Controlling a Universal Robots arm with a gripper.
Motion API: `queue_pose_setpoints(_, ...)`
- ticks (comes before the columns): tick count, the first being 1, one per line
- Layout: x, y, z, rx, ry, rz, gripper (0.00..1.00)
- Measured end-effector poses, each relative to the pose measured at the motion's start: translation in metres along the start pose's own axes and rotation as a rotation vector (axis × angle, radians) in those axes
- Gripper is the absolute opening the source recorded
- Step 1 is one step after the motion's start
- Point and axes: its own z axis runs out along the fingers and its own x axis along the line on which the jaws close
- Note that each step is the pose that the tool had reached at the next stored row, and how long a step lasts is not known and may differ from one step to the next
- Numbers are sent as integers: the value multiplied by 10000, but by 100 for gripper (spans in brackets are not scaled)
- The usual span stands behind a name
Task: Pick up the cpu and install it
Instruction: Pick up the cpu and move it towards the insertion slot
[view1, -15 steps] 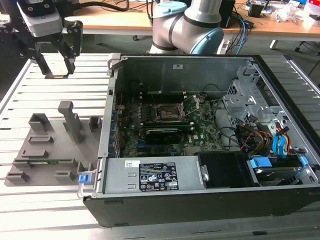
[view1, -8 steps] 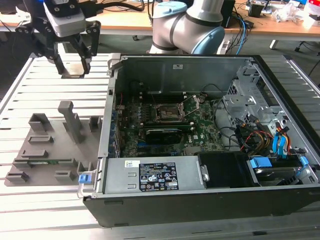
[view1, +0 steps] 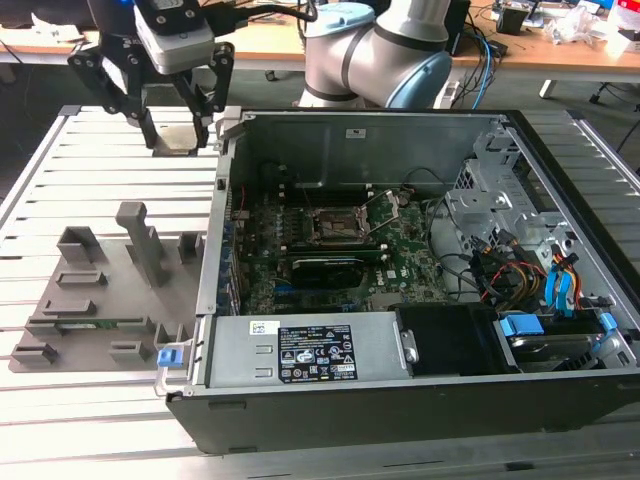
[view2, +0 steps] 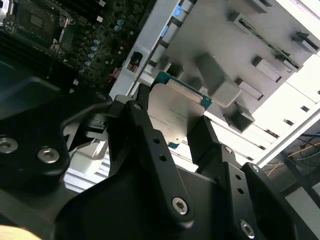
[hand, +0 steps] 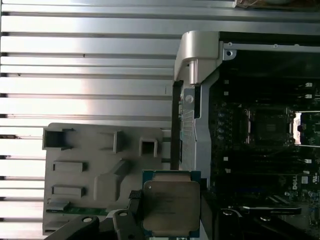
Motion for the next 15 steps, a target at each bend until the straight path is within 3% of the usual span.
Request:
queue_pose_setpoints(5, -284, 2, 2, 1, 5, 0, 55)
queue_pose_setpoints(10, -428, 2, 3, 1, 8, 2, 55)
queue_pose_setpoints(15, -683, 3, 4, 1, 13, -1, 55)
